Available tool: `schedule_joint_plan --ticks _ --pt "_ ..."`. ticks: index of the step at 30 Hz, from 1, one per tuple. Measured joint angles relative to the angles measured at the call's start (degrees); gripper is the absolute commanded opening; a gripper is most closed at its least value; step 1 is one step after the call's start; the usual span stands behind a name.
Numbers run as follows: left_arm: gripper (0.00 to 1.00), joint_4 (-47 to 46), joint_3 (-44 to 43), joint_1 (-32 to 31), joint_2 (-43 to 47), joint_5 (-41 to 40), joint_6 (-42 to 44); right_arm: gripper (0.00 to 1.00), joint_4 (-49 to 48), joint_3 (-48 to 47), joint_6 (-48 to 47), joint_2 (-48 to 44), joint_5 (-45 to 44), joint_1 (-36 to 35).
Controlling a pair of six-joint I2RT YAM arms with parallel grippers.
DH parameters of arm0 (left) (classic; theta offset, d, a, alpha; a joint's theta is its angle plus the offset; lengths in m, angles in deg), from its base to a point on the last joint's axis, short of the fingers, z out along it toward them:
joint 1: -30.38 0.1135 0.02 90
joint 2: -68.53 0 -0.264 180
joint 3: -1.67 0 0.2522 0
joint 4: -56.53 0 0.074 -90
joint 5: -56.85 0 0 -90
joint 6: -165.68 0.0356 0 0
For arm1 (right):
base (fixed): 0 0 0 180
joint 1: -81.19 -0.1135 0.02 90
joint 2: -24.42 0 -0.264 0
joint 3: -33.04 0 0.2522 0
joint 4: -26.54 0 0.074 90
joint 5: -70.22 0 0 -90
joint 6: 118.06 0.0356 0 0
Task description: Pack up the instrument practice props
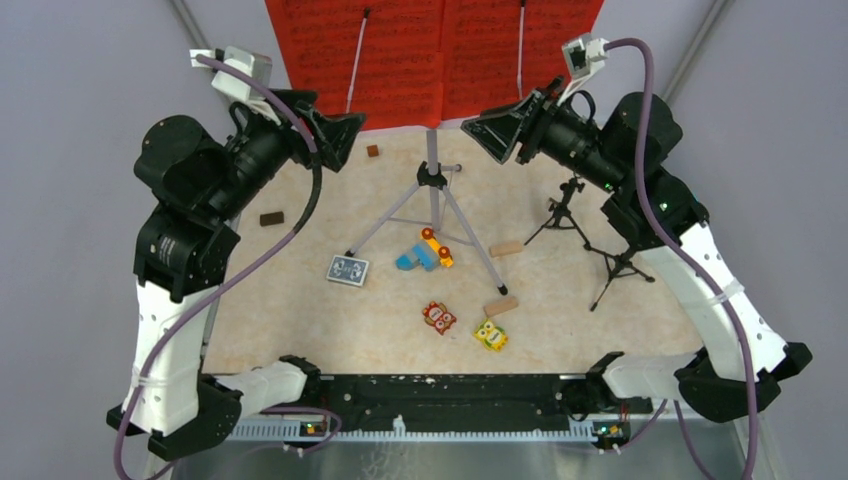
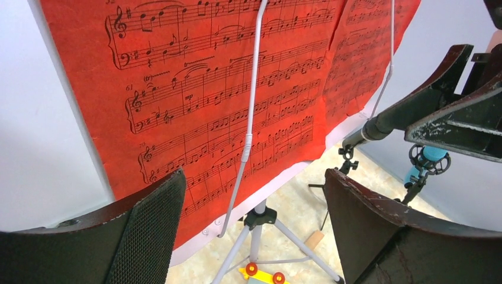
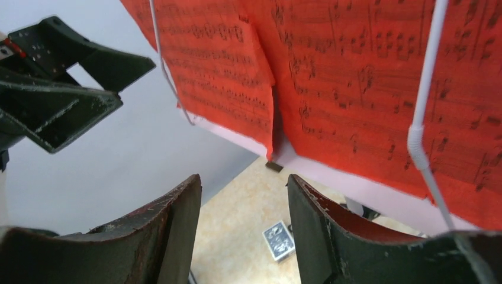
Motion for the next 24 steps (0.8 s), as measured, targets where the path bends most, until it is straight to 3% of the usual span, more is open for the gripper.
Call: schedule_joint_plan --ticks 12,24 --pt "0.95 -1.60 -2.08 0.00 -1.53 2.23 0.52 0.55 2.91 -7.69 -6.73 1.36 -3.32 -0.04" --pt "0.82 -4.11 0.26 0.00 -1.55 0.48 1.55 0.56 3.85 -10.64 -6.34 6.91 -3.58 -0.07"
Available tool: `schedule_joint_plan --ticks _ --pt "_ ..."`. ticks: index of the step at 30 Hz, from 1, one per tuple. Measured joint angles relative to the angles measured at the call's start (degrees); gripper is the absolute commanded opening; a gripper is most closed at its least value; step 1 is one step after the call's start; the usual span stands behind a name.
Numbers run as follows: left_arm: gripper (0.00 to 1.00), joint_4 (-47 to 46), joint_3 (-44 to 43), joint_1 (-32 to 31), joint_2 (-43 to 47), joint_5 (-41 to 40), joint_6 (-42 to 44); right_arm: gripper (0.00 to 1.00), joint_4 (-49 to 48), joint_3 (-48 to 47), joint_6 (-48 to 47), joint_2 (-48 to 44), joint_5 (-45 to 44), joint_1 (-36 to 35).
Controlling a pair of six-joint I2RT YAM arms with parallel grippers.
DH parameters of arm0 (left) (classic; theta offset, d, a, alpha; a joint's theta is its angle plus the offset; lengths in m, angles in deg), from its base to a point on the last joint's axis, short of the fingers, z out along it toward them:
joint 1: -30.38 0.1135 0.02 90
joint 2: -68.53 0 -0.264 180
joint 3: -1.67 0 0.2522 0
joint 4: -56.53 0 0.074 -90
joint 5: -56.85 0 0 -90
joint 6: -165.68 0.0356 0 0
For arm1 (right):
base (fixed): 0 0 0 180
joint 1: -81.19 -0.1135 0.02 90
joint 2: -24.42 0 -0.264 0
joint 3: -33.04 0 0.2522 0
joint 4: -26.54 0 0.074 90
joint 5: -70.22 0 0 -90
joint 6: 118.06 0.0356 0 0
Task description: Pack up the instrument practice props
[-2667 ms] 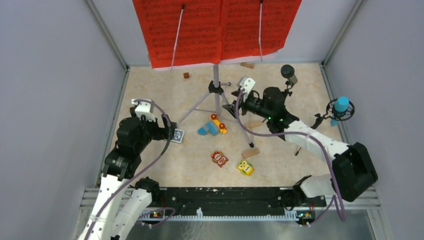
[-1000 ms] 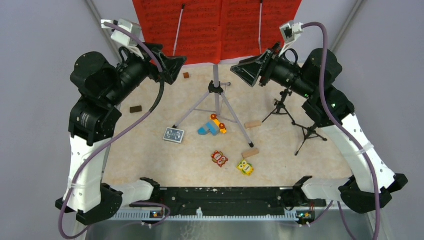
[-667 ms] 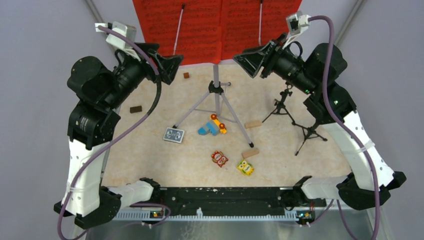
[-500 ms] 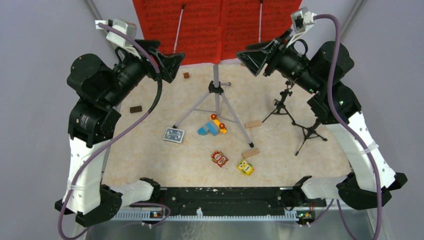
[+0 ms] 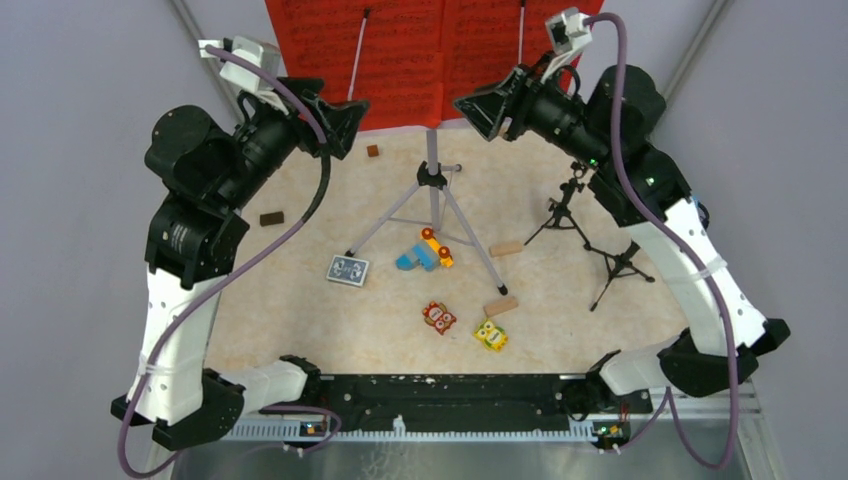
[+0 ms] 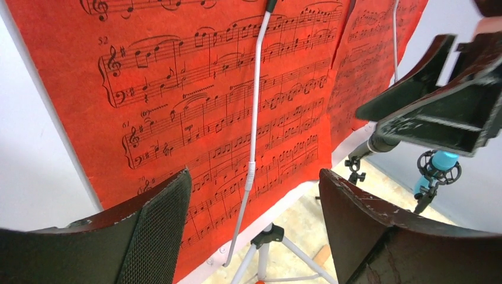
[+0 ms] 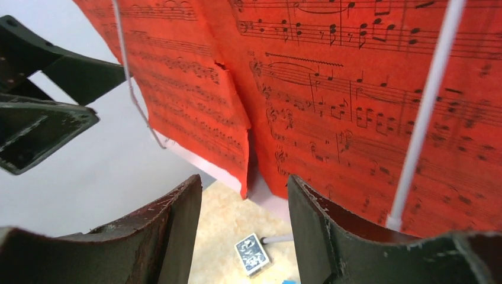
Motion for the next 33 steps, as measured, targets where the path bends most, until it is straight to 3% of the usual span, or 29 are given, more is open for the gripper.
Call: schedule_joint_plan --ticks 17,33 --pt "0.82 -3.17 0.13 0.00 -1.90 1.05 -0.33 0.57 -7.39 -0.61 12.39 5.11 0.59 -0.85" --pt "0.83 -4.00 1.18 -0.15 -1.90 1.97 -0.35 0.50 -10.03 -0.76 13.99 7.56 3.15 -1.05"
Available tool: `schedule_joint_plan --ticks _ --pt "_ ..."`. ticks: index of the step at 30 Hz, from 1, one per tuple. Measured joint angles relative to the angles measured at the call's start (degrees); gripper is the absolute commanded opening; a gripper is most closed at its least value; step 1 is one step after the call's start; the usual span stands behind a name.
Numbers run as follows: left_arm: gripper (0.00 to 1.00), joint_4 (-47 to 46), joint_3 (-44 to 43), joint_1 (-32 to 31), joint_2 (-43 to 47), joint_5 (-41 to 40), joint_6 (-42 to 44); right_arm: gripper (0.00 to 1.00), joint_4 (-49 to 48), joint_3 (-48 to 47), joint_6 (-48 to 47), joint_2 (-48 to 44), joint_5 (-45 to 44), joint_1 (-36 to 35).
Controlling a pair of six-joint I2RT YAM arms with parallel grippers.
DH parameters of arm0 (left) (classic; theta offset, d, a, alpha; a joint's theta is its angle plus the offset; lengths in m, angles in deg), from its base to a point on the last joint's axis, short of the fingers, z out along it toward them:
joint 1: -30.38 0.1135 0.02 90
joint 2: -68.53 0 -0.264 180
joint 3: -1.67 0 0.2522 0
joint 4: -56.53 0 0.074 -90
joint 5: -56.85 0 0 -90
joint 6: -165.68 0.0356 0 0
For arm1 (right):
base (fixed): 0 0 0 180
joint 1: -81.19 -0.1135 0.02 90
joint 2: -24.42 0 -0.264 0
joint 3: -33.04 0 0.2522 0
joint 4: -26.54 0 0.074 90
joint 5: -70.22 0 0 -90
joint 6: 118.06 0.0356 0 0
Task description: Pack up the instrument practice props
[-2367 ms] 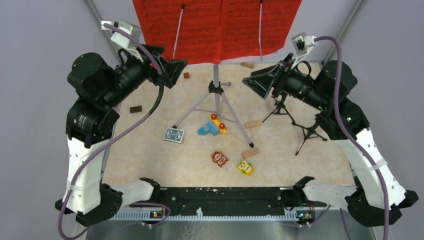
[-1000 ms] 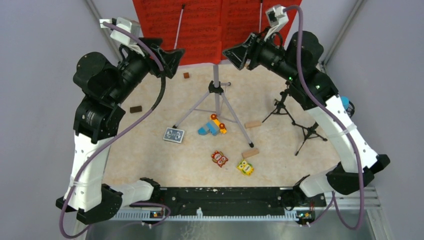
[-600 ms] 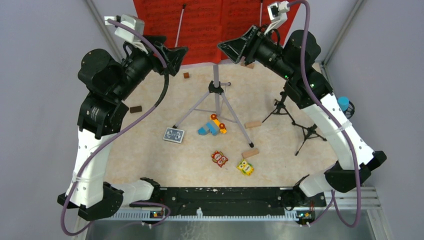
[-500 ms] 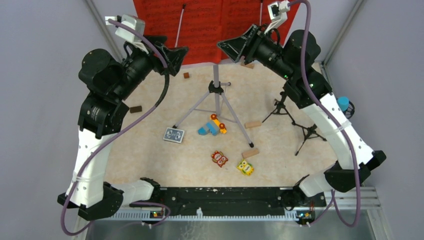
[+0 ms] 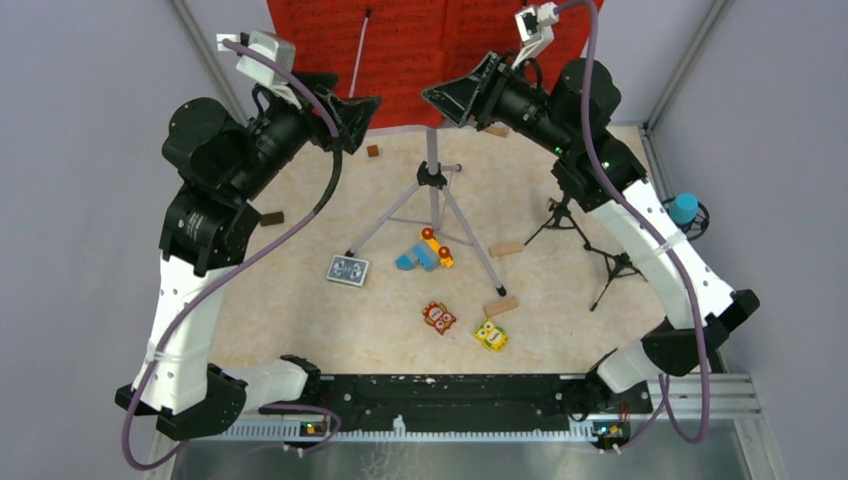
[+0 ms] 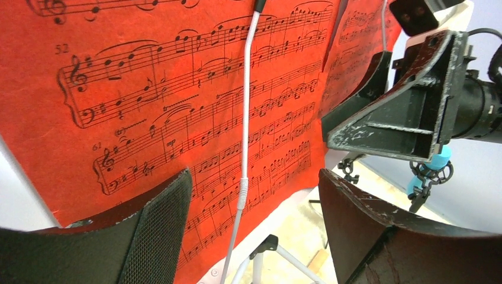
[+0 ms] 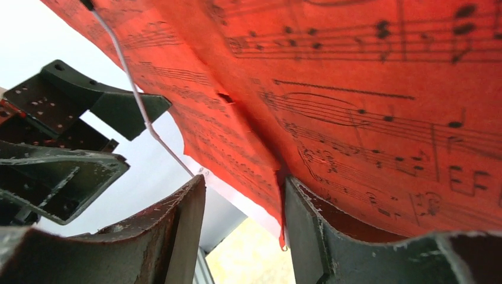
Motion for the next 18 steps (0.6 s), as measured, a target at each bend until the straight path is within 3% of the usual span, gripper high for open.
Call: schedule_joint_plan --ticks 18 --pt "0.80 -1.22 1.66 0.00 0.00 -0.17 -0.04 0.33 -3.58 -4.79 2.73 5.03 5.66 -0.79"
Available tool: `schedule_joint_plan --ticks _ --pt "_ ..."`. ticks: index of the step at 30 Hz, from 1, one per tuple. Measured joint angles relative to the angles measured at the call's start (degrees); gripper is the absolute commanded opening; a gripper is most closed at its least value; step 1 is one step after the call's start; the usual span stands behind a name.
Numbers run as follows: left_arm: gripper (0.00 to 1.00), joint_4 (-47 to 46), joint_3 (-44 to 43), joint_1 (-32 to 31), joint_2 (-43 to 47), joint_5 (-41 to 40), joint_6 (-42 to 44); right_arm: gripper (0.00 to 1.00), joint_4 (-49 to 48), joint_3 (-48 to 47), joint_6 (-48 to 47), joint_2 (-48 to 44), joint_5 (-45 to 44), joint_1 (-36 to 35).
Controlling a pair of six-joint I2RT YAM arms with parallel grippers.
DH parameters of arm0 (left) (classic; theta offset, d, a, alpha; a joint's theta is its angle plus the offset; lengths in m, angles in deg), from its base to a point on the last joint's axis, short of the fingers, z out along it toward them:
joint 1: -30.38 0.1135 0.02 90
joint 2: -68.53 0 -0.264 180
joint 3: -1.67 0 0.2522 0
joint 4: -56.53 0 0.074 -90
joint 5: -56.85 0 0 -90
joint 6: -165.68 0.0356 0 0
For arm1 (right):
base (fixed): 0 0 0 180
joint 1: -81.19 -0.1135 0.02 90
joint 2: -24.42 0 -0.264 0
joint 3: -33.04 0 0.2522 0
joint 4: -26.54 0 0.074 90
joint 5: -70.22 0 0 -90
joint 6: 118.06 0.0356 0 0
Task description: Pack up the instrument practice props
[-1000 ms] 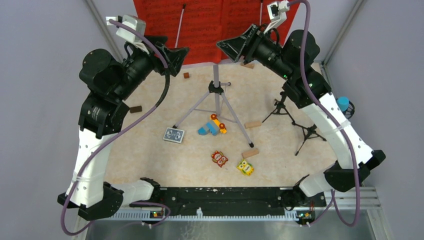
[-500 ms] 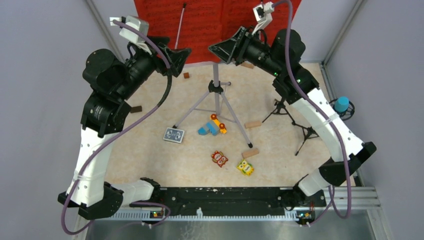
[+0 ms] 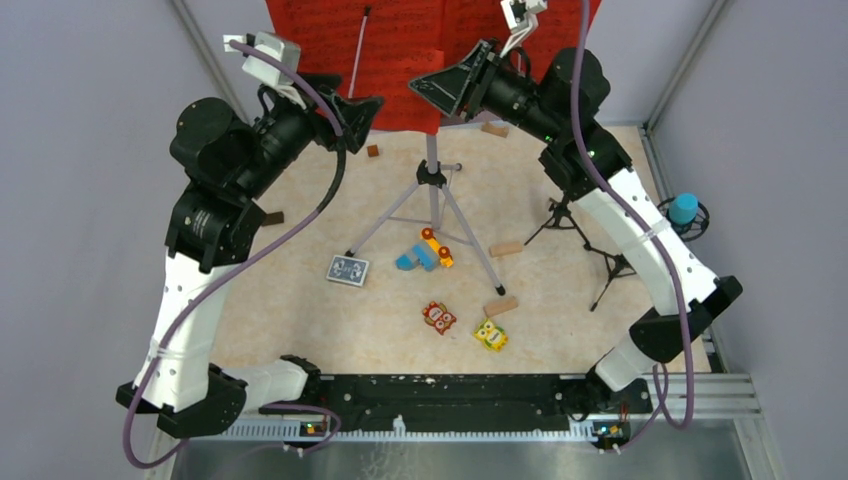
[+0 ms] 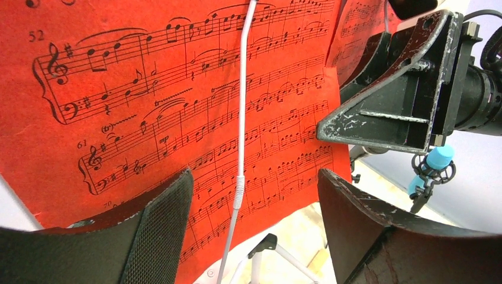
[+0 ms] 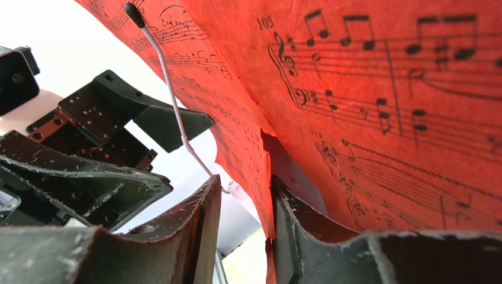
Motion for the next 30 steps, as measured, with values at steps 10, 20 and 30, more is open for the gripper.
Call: schedule_joint_plan --ticks 10,20,30 --pt "0.64 -3.41 1.64 -0.02 -0.02 -2.40 -2.80 0.18 -0.61 -0.76 -0.17 0.83 0.04 -0.20" --pt "0.39 -6.84 1.68 -0.02 -1.55 -2.78 -4.24 0.18 -0.55 -0.76 -1.20 0.83 0.02 -0.24" --pt "0.04 -7.28 1.68 0.00 -2.86 -2.21 -3.56 0.18 -0.52 -0.76 -1.97 0.83 -0.04 -0.26"
